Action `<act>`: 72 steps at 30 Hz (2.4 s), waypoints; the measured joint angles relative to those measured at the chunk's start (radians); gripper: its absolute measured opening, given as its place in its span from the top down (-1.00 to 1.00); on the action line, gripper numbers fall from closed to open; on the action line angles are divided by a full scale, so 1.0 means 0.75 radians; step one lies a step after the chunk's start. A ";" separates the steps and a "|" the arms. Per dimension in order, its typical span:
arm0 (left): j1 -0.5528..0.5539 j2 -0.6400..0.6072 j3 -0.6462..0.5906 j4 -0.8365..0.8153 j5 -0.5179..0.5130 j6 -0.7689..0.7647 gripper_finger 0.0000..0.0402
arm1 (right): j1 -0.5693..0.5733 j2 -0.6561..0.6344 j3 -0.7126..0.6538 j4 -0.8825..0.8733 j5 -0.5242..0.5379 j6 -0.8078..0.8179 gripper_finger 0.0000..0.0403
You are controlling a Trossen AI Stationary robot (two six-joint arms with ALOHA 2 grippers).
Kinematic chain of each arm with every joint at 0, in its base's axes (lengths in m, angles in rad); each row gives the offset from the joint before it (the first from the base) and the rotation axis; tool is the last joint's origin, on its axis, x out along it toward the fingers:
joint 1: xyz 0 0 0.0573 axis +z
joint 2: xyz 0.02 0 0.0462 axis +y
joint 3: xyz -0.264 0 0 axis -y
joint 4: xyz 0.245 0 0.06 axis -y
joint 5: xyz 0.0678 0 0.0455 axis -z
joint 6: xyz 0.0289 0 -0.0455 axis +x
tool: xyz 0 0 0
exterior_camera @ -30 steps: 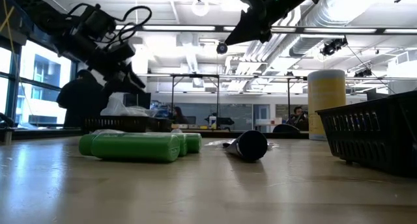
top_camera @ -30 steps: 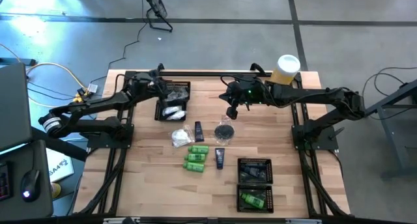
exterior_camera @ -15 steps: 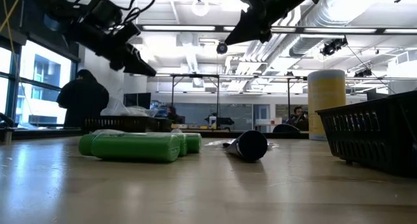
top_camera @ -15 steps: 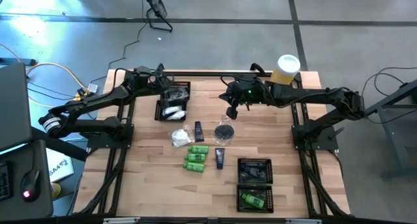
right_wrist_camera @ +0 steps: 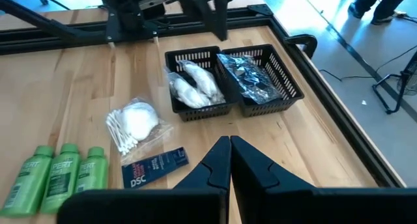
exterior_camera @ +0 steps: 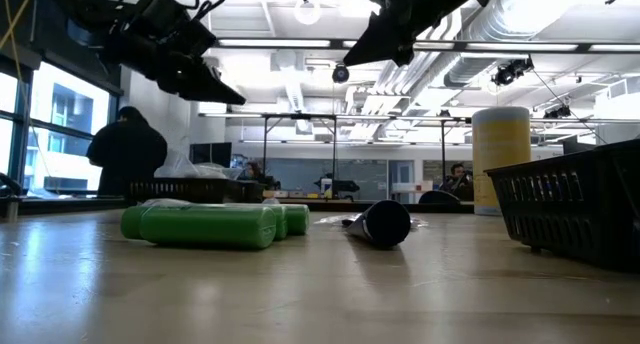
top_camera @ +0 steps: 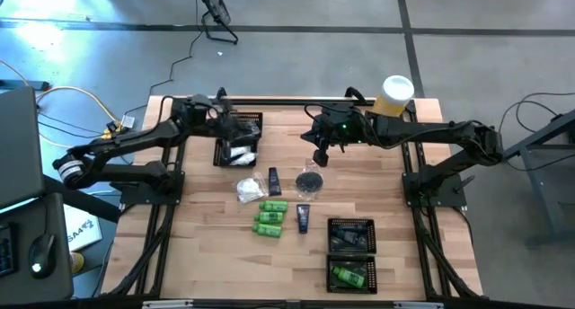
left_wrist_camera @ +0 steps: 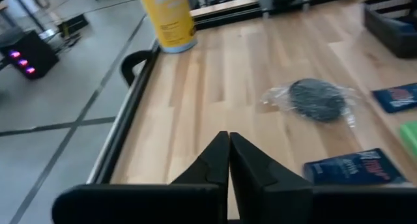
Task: Pick & Place Travel size toiletries
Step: Put the blue shave cream into the middle bottom black basket
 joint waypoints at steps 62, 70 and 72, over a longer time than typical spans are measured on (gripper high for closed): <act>-0.425 0.001 -0.093 0.104 -0.276 0.024 0.98 | 0.070 0.000 0.000 0.000 0.008 0.159 0.99; -0.516 0.001 -0.190 0.304 -0.268 -0.013 0.98 | 0.181 0.000 0.000 0.000 0.207 0.221 0.99; -0.527 0.001 -0.190 0.304 -0.271 -0.012 0.98 | 0.196 0.000 0.000 0.000 0.208 0.243 0.99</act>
